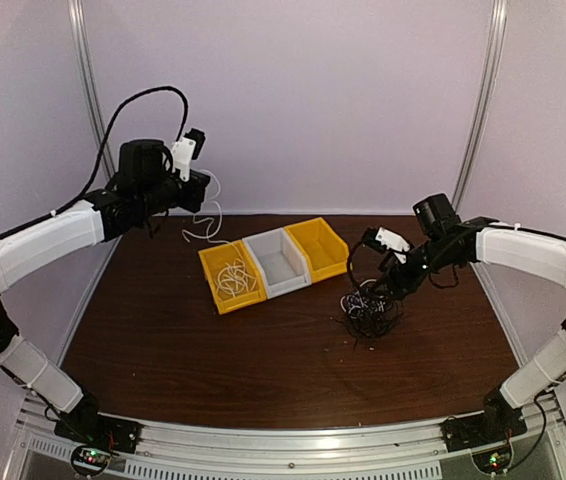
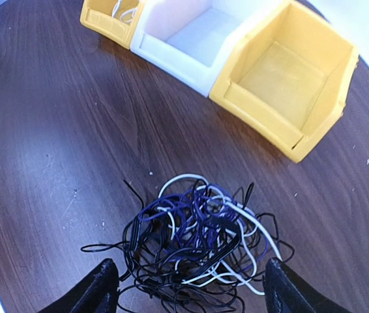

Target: Untangle the cables

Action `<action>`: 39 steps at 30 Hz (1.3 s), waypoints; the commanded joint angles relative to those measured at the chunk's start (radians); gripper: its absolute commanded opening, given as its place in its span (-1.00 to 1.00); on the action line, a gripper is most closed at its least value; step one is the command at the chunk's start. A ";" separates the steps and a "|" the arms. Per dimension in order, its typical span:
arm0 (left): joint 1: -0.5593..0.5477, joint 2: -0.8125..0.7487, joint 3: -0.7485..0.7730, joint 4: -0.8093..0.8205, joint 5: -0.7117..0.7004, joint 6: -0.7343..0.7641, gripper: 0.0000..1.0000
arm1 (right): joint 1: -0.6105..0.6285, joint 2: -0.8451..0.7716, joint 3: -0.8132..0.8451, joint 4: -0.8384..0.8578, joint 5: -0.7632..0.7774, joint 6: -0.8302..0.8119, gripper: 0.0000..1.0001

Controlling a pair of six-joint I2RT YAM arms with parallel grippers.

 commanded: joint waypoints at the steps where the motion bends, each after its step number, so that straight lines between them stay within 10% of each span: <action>1: 0.001 -0.031 -0.138 0.110 0.163 -0.153 -1.00 | 0.049 0.025 0.112 -0.032 0.047 -0.033 0.54; 13: -0.029 0.057 -0.233 0.225 0.396 -0.261 -1.00 | 0.203 0.244 0.289 -0.049 0.000 0.003 0.48; 29: -0.028 0.338 -0.152 0.158 -0.002 -0.261 -1.00 | 0.215 0.153 0.152 -0.017 0.030 0.004 0.45; 39: -0.030 0.443 0.009 -0.157 -0.171 -0.282 -1.00 | 0.215 0.125 0.097 0.011 0.036 0.005 0.46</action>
